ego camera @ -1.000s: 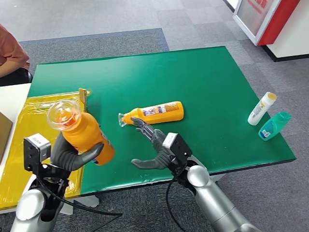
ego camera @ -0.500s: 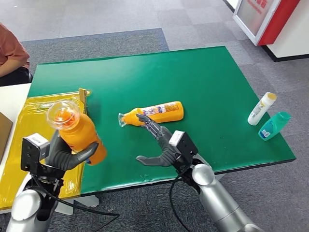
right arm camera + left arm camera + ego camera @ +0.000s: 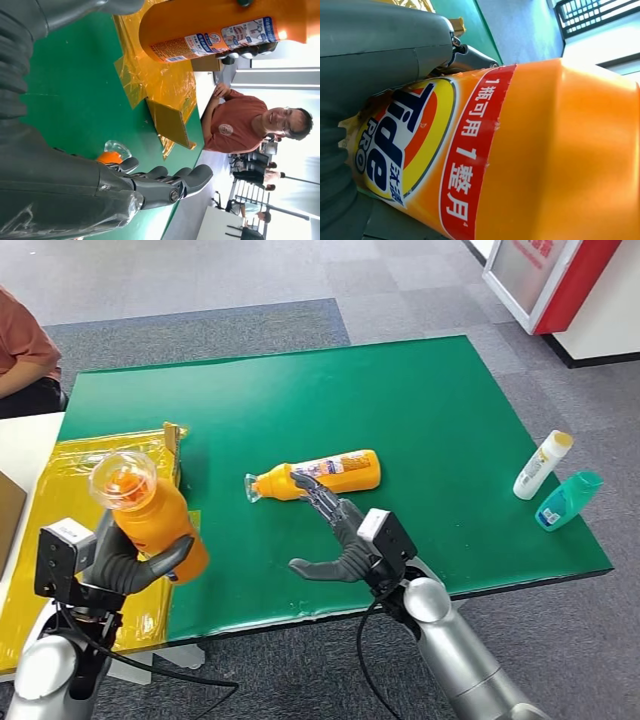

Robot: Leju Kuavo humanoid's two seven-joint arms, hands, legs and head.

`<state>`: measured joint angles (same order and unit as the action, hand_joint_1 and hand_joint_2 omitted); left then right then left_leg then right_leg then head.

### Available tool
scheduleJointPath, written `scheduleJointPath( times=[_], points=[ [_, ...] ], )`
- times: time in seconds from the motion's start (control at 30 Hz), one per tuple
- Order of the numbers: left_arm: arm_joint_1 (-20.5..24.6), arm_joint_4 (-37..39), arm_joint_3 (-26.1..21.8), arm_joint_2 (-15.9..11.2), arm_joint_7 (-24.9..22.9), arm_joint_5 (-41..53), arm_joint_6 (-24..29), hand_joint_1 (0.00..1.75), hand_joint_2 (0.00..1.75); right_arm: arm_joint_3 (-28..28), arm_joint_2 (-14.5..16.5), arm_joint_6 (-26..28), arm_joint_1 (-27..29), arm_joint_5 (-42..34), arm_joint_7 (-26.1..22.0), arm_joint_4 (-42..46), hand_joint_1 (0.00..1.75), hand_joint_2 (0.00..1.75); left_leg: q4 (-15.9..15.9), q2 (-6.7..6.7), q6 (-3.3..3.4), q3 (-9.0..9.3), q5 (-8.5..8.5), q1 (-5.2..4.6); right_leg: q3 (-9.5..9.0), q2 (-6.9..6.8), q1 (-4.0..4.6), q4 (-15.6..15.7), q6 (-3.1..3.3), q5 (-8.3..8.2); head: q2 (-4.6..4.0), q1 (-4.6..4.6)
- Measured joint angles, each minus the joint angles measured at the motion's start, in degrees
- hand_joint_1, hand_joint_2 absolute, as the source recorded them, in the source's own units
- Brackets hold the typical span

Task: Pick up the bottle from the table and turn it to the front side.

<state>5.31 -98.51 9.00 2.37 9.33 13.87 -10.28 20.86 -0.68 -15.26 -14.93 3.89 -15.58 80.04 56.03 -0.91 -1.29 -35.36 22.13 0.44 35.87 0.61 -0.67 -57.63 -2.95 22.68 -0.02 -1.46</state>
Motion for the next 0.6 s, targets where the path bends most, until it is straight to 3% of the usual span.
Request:
scheduleJointPath(
  times=[0.6],
  points=[
    [-0.45,0.0,-0.87,-0.66,0.42,0.02,-0.54,1.75,1.75,-0.04,-0.49,-0.38,0.1,-0.3,-0.02,0.0,0.0,1.75,0.0,0.0,0.0,0.0,0.0,0.0,0.0,0.0,0.0,0.0,0.0,0.0,0.0,-0.01]
  ],
)
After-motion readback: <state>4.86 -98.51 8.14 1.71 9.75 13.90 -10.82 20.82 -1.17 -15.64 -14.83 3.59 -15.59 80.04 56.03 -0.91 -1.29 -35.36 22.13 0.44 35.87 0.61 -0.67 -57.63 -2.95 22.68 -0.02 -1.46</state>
